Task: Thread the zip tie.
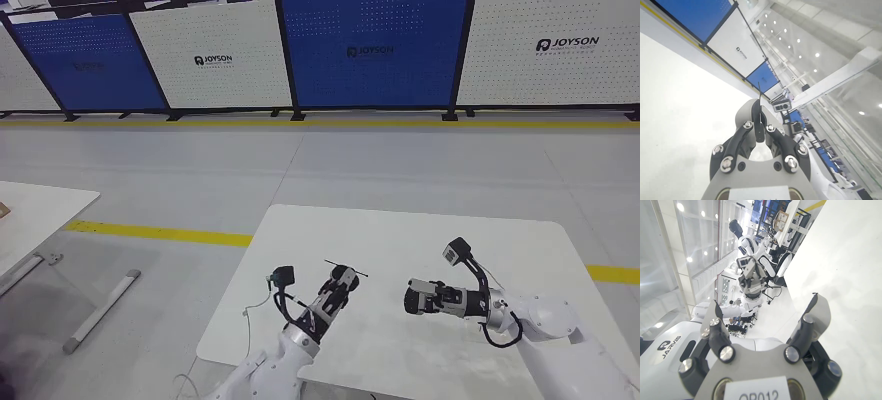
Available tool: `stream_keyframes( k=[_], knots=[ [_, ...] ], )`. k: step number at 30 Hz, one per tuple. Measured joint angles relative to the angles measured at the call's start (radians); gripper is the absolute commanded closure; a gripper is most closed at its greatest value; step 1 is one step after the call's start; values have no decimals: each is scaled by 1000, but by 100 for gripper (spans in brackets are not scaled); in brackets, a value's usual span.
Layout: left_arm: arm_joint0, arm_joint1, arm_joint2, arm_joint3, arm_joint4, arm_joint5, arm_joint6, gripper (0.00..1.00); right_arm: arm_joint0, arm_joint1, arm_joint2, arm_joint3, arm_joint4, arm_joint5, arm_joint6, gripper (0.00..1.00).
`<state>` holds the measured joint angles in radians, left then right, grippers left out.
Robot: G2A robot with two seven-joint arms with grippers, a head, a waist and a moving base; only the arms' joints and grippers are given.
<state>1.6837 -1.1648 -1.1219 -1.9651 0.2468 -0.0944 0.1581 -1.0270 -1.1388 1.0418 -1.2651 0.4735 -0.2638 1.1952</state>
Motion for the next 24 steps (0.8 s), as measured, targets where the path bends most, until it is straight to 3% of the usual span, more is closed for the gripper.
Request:
stream_keyframes(
  k=[5, 7, 16, 24],
  knots=[
    [38, 1, -14, -24, -31, -143, 37, 100, 0, 0, 0, 0, 0, 0, 0, 0],
    [42, 1, -16, -19, -45, -150, 29, 100, 0, 0, 0, 0, 0, 0, 0, 0],
    [37, 0, -15, -15, -40, -140, 23, 100, 0, 0, 0, 0, 0, 0, 0, 0],
    [-13, -15, 51, 37, 61, -7, 33, 100, 0, 0, 0, 0, 0, 0, 0, 0]
  ],
)
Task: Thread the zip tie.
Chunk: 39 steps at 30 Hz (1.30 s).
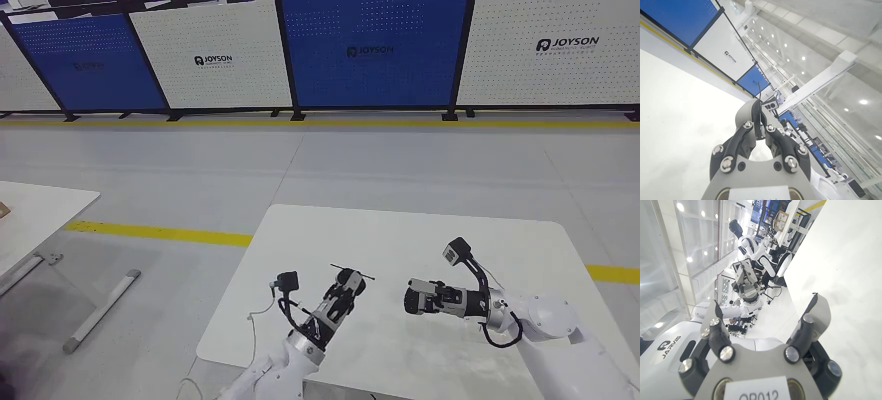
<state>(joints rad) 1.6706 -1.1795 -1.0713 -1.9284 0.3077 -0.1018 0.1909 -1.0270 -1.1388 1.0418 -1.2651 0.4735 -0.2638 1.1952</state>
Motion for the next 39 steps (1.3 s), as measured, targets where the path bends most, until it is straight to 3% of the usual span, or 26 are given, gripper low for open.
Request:
stream_keyframes(
  k=[6, 16, 22, 32, 36, 39],
  knots=[
    [-38, -10, 34, 60, 2, 52, -23, 100, 0, 0, 0, 0, 0, 0, 0, 0],
    [-39, -11, 36, 62, -2, 51, -24, 100, 0, 0, 0, 0, 0, 0, 0, 0],
    [-59, -13, 36, 104, 7, 89, -62, 100, 0, 0, 0, 0, 0, 0, 0, 0],
    [-61, -12, 40, 107, 33, 82, -68, 100, 0, 0, 0, 0, 0, 0, 0, 0],
    [-61, -12, 40, 107, 33, 82, -68, 100, -11, 8, 21, -48, -49, 12, -35, 0],
    [-61, -12, 40, 107, 33, 82, -68, 100, -25, 27, 81, -101, -78, 49, -37, 0]
  ],
)
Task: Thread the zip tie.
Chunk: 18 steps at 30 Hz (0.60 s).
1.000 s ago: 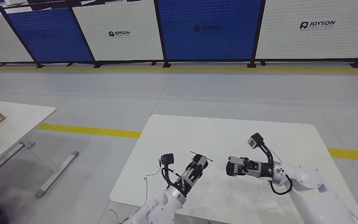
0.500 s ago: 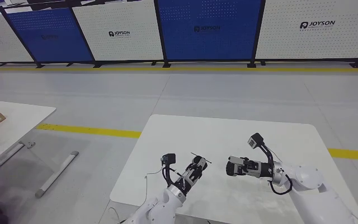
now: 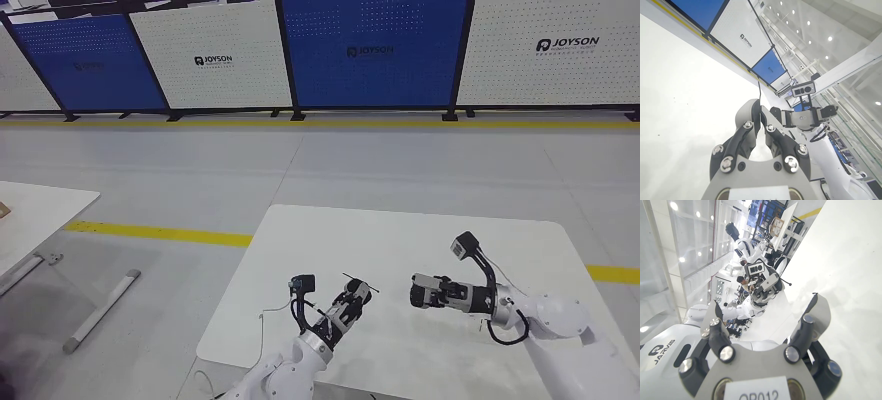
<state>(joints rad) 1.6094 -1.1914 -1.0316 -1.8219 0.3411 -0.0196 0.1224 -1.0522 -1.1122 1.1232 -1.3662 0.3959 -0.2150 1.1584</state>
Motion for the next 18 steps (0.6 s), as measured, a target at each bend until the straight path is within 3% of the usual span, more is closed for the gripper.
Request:
stream_keyframes(
  k=[5, 8, 18],
  knots=[
    [0, 0, 0, 0, 0, 0, 0, 100, -11, 30, 87, -103, -110, 143, -5, 0],
    [0, 0, 0, 0, 0, 0, 0, 100, -2, 39, 102, -121, -146, 224, 13, 0],
    [0, 0, 0, 0, 0, 0, 0, 100, 4, 40, 102, -120, -148, 238, 17, 0]
  ],
)
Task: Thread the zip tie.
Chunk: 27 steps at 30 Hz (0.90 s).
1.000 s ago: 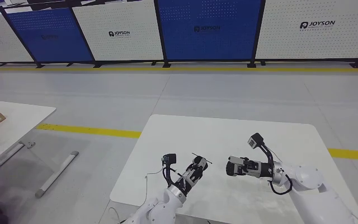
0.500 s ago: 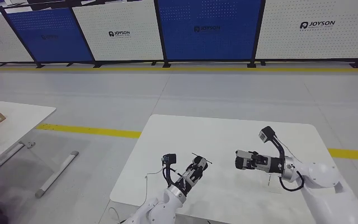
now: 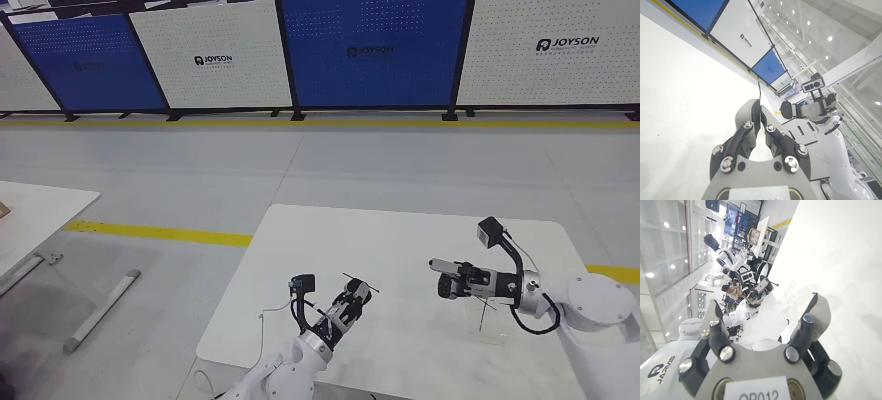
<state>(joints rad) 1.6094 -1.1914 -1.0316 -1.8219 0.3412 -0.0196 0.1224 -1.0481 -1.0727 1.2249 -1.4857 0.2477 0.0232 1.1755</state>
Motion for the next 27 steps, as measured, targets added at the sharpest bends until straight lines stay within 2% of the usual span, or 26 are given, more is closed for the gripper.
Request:
stream_keyframes(
  k=[4, 7, 11, 15, 27],
  knots=[
    [0, 0, 0, 0, 0, 0, 0, 100, -6, 4, -10, -37, -57, 12, -25, 0],
    [0, 0, 0, 0, 0, 0, 0, 100, 13, 13, -2, -72, -148, 80, -25, 0],
    [0, 0, 0, 0, 0, 0, 0, 100, 65, 28, -3, -93, -265, 193, 60, 0],
    [0, 0, 0, 0, 0, 0, 0, 100, 132, 30, -38, -60, -347, 280, 109, 0],
    [0, 0, 0, 0, 0, 0, 0, 100, 140, 29, -43, -54, -346, 282, 111, 0]
  ],
)
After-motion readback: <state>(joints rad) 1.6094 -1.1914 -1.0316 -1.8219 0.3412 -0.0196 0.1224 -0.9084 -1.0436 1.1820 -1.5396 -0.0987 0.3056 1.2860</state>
